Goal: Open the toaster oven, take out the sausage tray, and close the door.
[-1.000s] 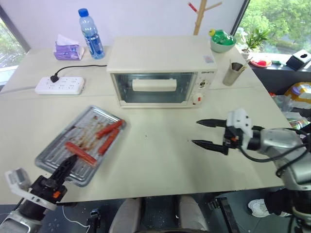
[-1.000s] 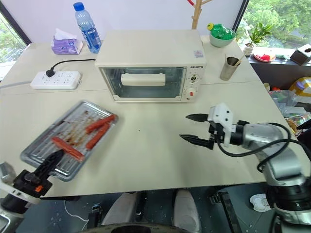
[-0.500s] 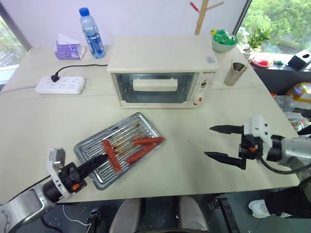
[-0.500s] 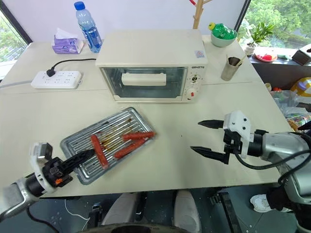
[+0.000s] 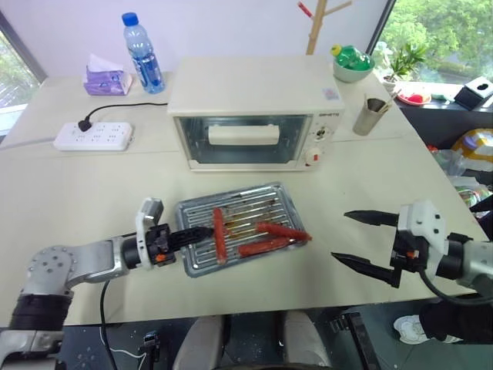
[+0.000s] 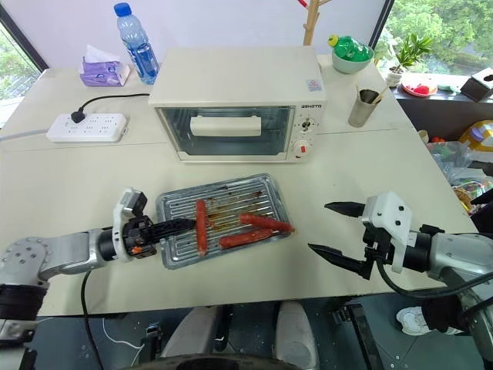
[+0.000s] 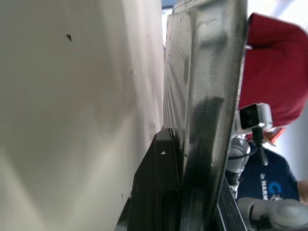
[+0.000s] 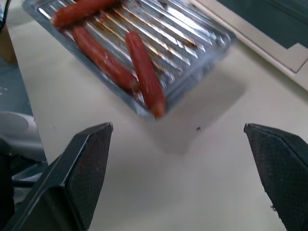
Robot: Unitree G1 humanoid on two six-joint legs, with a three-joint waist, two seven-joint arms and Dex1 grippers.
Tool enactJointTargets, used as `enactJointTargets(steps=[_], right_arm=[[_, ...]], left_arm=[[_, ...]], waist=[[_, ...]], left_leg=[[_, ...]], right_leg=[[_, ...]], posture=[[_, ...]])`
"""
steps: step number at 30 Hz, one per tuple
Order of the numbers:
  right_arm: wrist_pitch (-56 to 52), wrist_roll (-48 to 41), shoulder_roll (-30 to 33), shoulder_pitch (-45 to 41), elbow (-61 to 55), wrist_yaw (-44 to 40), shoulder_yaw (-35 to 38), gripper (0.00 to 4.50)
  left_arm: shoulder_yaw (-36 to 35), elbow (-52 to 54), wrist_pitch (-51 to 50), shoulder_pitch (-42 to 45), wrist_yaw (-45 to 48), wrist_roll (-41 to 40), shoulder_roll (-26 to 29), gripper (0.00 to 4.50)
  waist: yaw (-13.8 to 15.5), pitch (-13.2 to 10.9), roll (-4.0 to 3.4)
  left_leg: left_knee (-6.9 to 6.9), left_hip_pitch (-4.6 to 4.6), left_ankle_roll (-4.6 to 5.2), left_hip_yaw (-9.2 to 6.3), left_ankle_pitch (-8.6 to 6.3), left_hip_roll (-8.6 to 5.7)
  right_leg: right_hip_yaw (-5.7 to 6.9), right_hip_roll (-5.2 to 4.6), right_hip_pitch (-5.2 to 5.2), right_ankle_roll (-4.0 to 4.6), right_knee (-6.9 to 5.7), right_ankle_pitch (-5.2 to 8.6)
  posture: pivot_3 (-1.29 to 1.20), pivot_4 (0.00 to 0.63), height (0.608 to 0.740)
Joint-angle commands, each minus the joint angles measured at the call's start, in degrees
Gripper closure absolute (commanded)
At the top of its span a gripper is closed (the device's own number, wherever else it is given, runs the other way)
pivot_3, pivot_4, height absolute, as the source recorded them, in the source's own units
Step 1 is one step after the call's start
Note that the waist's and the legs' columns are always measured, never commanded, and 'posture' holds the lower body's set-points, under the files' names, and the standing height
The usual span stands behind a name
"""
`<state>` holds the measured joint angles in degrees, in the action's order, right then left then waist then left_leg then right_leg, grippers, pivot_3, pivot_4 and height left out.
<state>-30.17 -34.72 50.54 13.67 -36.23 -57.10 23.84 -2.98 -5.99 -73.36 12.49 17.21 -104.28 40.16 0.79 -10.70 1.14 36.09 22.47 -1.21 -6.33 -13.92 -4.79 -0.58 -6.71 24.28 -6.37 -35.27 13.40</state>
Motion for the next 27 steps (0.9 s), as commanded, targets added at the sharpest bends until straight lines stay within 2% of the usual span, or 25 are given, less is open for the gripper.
enactJointTargets(steps=[1,11,21,24,27], right_arm=[[0.33,-0.91,-0.46,0.50,-2.49,1.10,1.60,0.02],[0.54,-0.83,-0.76,-0.55,-2.49,3.87,-0.11,0.02],[1.29,-0.08,-1.28,-0.25,-2.88,5.31,-1.01,0.02],[1.42,0.08,-1.26,-0.90,-2.37,5.68,-1.32,0.00],[1.56,0.25,-1.31,-1.44,-1.99,6.02,-1.69,0.00]], left_arm=[[0.27,-1.36,-0.97,2.74,2.45,2.87,-2.01,4.50],[1.29,-7.87,-1.39,8.56,8.23,19.14,-8.57,4.50],[1.27,-15.15,0.21,10.91,17.74,34.37,-9.19,4.50],[1.39,-15.73,0.81,11.27,20.24,37.74,-9.06,3.66],[0.86,-16.03,0.99,12.06,22.16,40.57,-8.54,2.27]], waist=[[0.01,-0.01,0.02],[0.14,0.04,-0.05],[0.04,0.27,-0.43],[-0.14,0.33,-0.53],[-0.27,0.32,-0.51]], left_leg=[[0.02,0.01,0.00,0.00,0.00,0.00],[0.09,0.00,0.01,0.00,0.01,-0.17],[0.12,-0.58,-0.01,-0.06,0.01,-0.17],[0.08,-0.74,-0.03,-0.06,-0.01,-0.15],[0.05,-0.76,-0.02,-0.06,-0.01,-0.03]], right_leg=[[0.00,0.00,-0.01,-0.01,0.00,-0.01],[0.00,-0.05,-0.09,-0.11,0.00,-0.06],[0.12,-0.09,-0.82,-0.33,0.10,0.03],[0.13,-0.09,-0.95,-0.41,0.13,0.09],[0.12,-0.07,-0.93,-0.41,0.16,0.09]], posture=[[0.00,0.150,0.739],[0.00,0.150,0.739],[0.00,0.150,0.739],[0.00,0.150,0.739],[0.00,0.150,0.739]])
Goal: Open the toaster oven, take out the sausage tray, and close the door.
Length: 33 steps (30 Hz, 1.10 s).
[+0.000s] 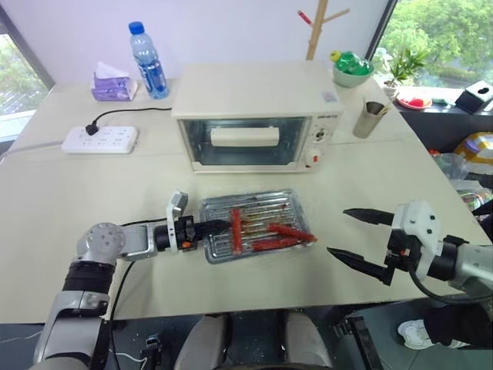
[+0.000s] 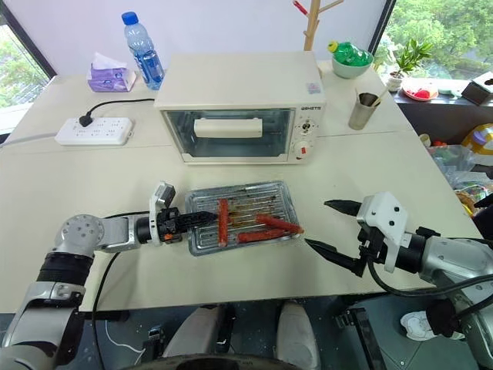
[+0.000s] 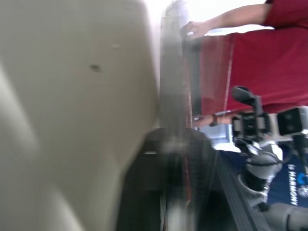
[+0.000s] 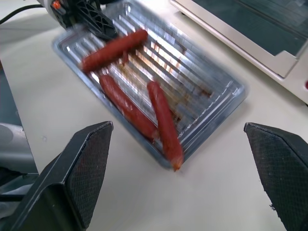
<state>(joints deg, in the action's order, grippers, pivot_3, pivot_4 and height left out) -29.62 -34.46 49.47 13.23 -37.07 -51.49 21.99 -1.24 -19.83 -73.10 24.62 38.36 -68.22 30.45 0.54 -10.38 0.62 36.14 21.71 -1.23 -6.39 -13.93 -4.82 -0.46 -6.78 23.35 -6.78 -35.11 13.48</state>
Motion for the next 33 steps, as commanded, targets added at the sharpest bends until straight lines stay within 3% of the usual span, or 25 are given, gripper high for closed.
enactJointTargets(steps=[1,3,12,17,20,28,33], right_arm=[[1.10,0.10,-0.28,-1.09,-1.08,0.50,-0.04,0.00],[1.29,0.27,-0.36,-1.23,-0.97,0.61,-0.43,0.00],[2.38,1.41,-0.70,-2.81,0.36,0.36,-2.39,0.00],[3.81,2.32,0.25,-5.42,3.97,-1.96,-3.88,0.00],[4.46,2.57,0.98,-7.82,7.03,-3.95,-4.61,0.00],[1.38,-0.86,5.29,-16.37,15.88,-12.94,-6.61,0.00],[-0.28,-2.19,8.71,-20.83,19.23,-19.53,-8.74,0.00]], left_arm=[[-1.20,-2.24,0.71,0.13,1.65,5.28,1.54,1.74],[-1.95,-1.97,0.71,0.27,3.16,6.47,3.15,0.87],[-4.36,0.87,2.19,-2.59,8.22,11.46,11.35,0.87],[-2.40,14.39,22.56,-17.12,18.79,25.12,25.28,0.87],[-6.01,17.48,33.03,-22.93,25.32,29.68,31.61,0.87],[-20.13,27.71,35.79,-25.04,37.58,27.32,41.79,0.87],[-22.18,30.18,33.80,-21.96,40.39,25.93,43.71,0.87]], waist=[[0.11,0.02,-0.01],[0.22,0.03,-0.03],[-0.52,0.00,0.03],[-1.50,0.00,0.04],[-1.61,0.00,0.04],[0.26,-0.41,0.22],[0.16,-0.49,0.06]], left_leg=[[-0.02,0.00,0.00,0.00,0.00,0.05],[-0.05,0.00,0.01,-0.04,0.00,0.06],[-0.14,0.04,0.00,-0.04,0.00,0.16],[-0.31,0.18,-0.17,0.07,-0.11,0.31],[-0.40,0.43,-0.17,0.32,-0.11,0.47],[0.02,1.30,-0.16,0.28,-0.10,0.62],[-0.05,1.51,-0.09,0.30,-0.13,0.57]], right_leg=[[0.00,0.03,0.02,0.01,0.00,-0.01],[0.04,0.04,0.02,0.05,0.00,-0.03],[0.05,0.09,0.14,0.03,0.01,0.00],[-0.07,0.07,0.40,0.30,0.08,-0.12],[-0.09,0.05,0.87,0.45,0.07,-0.21],[0.52,-0.03,1.29,0.51,0.15,-0.26],[0.66,0.00,1.42,0.47,0.23,-0.27]], posture=[[0.00,0.150,0.739],[0.00,0.150,0.739],[0.00,0.150,0.739],[0.00,0.150,0.739],[0.00,0.150,0.739],[0.00,0.150,0.739],[0.00,0.150,0.739]])
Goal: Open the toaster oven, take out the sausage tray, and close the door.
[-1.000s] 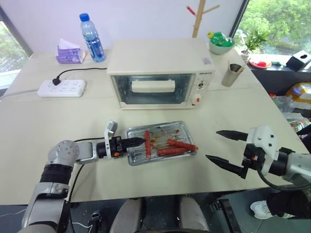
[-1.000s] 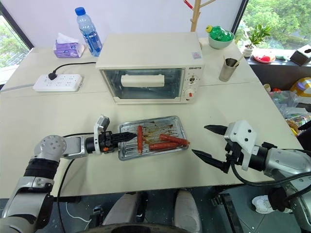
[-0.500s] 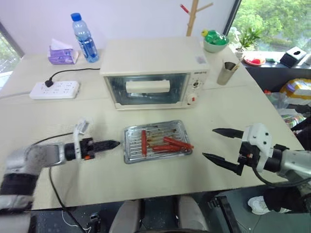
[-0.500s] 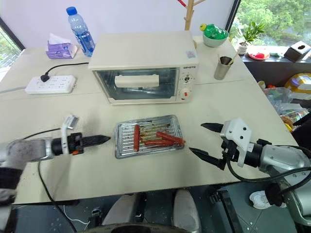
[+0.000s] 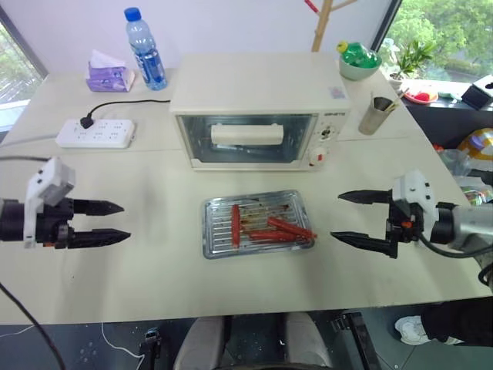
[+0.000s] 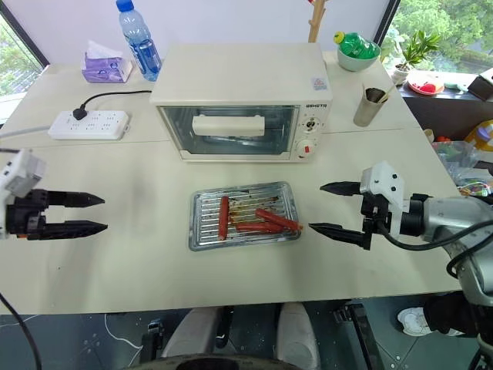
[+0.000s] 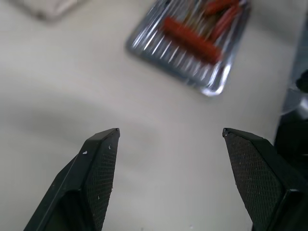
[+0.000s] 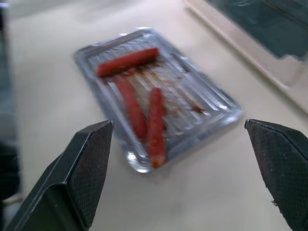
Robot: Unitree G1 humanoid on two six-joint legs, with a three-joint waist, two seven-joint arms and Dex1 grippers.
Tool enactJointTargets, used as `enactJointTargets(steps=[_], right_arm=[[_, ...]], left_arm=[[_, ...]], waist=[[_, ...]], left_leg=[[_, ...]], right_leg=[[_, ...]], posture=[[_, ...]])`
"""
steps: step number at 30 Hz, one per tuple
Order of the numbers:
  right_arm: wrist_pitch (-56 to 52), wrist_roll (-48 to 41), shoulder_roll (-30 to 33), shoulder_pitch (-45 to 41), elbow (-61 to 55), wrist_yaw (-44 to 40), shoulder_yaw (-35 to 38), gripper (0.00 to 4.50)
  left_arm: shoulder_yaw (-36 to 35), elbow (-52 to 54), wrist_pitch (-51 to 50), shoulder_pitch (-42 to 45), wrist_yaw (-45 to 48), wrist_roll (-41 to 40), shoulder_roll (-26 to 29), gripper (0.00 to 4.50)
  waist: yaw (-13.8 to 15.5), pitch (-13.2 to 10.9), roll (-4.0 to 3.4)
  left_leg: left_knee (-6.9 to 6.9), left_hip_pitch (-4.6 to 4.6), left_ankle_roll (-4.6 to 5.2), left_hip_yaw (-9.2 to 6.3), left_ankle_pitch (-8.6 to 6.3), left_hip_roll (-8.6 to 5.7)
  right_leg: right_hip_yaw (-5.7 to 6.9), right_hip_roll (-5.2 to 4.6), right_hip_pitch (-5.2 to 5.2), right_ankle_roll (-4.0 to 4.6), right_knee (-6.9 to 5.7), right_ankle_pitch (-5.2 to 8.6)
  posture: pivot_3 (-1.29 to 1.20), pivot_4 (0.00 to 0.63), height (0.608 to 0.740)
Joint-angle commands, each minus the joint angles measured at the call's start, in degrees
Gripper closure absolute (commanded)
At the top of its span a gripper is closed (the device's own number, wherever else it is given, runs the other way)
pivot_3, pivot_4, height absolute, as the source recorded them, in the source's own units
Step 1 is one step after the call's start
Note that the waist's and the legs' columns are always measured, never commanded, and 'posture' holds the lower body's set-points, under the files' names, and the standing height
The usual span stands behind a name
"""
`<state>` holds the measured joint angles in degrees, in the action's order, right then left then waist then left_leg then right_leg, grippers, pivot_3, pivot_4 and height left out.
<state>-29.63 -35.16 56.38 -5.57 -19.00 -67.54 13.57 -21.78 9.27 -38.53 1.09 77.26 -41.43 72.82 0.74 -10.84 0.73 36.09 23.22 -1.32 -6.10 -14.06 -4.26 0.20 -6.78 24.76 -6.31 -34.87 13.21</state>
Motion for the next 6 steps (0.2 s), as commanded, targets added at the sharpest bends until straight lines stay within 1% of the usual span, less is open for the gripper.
enactJointTargets(steps=[1,3,6], right_arm=[[0.13,-1.05,2.05,-2.93,1.92,-4.31,-0.90,0.00],[0.49,-0.31,2.14,-4.30,3.19,-5.05,-1.81,0.00],[0.77,0.39,1.79,-5.20,3.74,-5.41,-2.71,0.00]], left_arm=[[-1.34,1.06,-0.55,2.09,1.75,-0.38,1.52,0.87],[-0.92,1.23,-0.99,2.53,2.27,0.08,1.78,0.87],[-0.97,1.87,-0.84,2.67,1.96,0.18,0.58,0.87]], waist=[[-0.11,-0.06,-0.05],[-0.43,-0.07,-0.05],[-0.53,-0.10,-0.09]], left_leg=[[-0.01,0.00,0.00,0.00,0.00,0.01],[-0.02,-0.01,0.01,0.01,0.00,0.07],[0.03,-0.03,0.01,0.04,0.01,0.08]], right_leg=[[0.01,0.02,0.01,-0.01,-0.01,0.00],[0.04,0.10,0.03,-0.02,-0.04,-0.01],[0.03,0.13,0.03,-0.02,-0.14,-0.01]], posture=[[0.00,0.150,0.739],[0.00,0.150,0.739],[0.00,0.150,0.739]])
